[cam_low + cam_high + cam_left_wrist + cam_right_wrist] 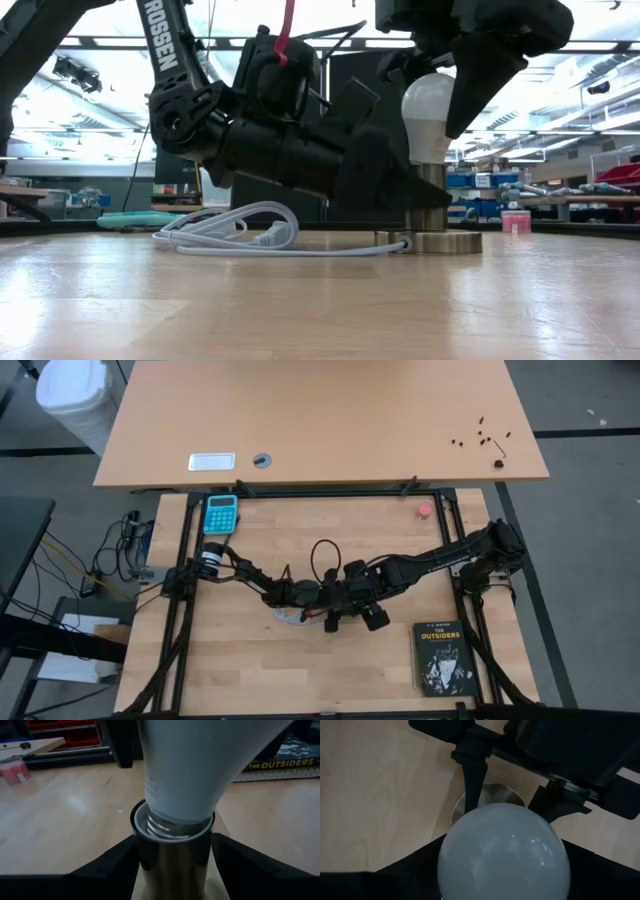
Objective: Screw lightbulb
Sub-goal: Insert the lightbulb into the lamp
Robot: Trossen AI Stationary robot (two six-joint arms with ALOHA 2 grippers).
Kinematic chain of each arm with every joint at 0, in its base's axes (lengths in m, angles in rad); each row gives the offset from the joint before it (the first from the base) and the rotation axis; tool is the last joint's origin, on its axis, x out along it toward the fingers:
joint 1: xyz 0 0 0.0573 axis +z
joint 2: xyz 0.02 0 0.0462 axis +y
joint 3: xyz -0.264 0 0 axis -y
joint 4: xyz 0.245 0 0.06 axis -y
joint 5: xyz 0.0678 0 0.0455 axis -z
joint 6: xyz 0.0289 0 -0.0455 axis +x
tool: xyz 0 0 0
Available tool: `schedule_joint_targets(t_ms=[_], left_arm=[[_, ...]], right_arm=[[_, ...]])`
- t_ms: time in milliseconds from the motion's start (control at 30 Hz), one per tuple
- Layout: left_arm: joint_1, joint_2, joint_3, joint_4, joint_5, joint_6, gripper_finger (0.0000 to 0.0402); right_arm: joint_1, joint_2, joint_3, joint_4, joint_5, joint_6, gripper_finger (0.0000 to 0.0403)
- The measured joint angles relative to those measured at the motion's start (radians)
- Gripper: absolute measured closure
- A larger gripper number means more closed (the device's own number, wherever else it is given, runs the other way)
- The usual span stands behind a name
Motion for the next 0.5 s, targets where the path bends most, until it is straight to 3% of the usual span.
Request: schedule_joint_targets(t_ms=[500], left_arm=[[-0.001,0.000,0.001,-0.038,0.033,0.058,0.0154]], right_arm=[[-0.044,0.000,0.000,-0.001,-0.022,-0.008,0.0096]])
